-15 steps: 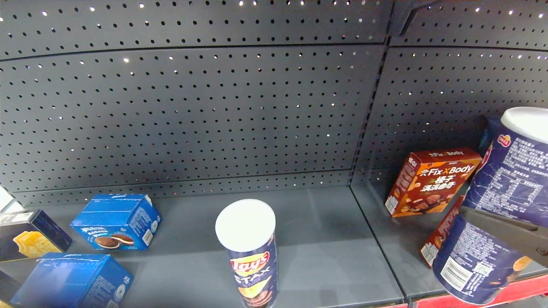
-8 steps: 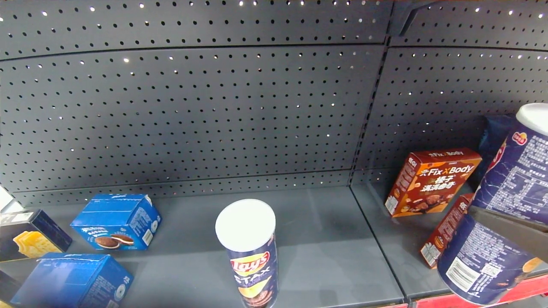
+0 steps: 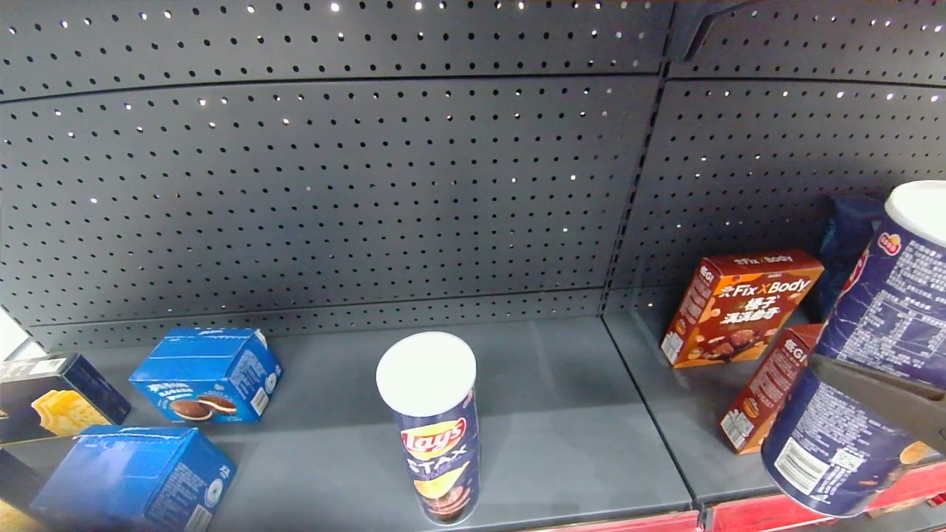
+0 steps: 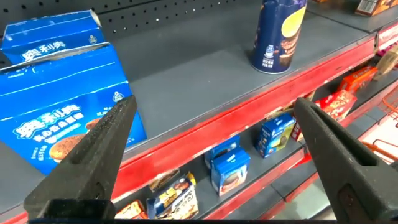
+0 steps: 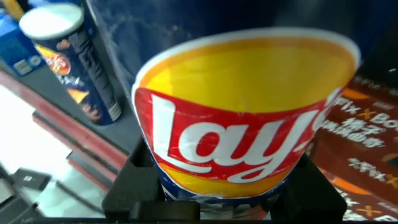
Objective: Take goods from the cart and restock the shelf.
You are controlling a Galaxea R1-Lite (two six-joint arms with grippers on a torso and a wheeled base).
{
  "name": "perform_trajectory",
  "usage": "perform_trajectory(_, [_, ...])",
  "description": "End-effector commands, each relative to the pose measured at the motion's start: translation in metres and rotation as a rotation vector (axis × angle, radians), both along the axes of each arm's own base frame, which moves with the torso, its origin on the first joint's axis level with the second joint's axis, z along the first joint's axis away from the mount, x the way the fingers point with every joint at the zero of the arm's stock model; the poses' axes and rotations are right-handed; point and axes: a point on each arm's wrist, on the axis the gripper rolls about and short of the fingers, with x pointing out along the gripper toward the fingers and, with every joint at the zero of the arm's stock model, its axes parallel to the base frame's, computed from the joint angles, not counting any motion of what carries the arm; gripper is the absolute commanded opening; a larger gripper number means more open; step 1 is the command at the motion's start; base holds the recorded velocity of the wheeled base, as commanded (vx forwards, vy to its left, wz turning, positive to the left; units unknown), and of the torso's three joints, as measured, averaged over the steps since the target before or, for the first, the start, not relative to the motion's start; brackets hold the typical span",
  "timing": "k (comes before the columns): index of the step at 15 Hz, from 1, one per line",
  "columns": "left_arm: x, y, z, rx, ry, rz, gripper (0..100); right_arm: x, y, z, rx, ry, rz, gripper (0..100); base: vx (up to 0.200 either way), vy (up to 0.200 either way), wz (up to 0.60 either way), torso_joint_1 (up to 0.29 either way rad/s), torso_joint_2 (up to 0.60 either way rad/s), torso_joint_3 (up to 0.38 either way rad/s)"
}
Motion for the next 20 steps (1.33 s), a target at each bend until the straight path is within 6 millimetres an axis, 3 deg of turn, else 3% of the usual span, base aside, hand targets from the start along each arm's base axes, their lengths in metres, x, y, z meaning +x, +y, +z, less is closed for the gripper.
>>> perform_trajectory(1, [0.0, 0.0, 0.0, -0.001, -0.001, 0.0, 100, -0.001, -0.001, -0.002, -0.005, 0.003, -0.013, 0, -0.2, 0.0, 0.0, 0.007, 0.01, 0.002])
perform_trajectory(7, [0.0, 0.0, 0.0, -0.004, 0.001, 0.0, 100, 0.0, -0.002, -0.006, -0.018, 0.008, -0.059, 0, 0.0, 0.0, 0.0, 0.0, 0.0, 0.0])
perform_trajectory(10, [0.0, 0.0, 0.0, -0.004, 0.001, 0.002, 100, 0.0, -0.002, -0.007, -0.02, 0.014, -0.053, 0, 0.0, 0.0, 0.6, 0.005, 0.0, 0.002])
perform_trajectory(15, [0.0, 0.0, 0.0, -0.006, 0.002, 0.003, 100, 0.002, -0.002, -0.004, -0.014, 0.009, -0.065, 0, 0.0, 0.0, 0.0, 0.0, 0.0, 0.0])
perform_trajectory(20, [0.0, 0.0, 0.0, -0.009, 0.003, 0.003, 100, 0.017, 0.007, 0.002, 0.062, 0.02, -0.061, 0, 0.0, 0.0, 0.0, 0.0, 0.0, 0.0])
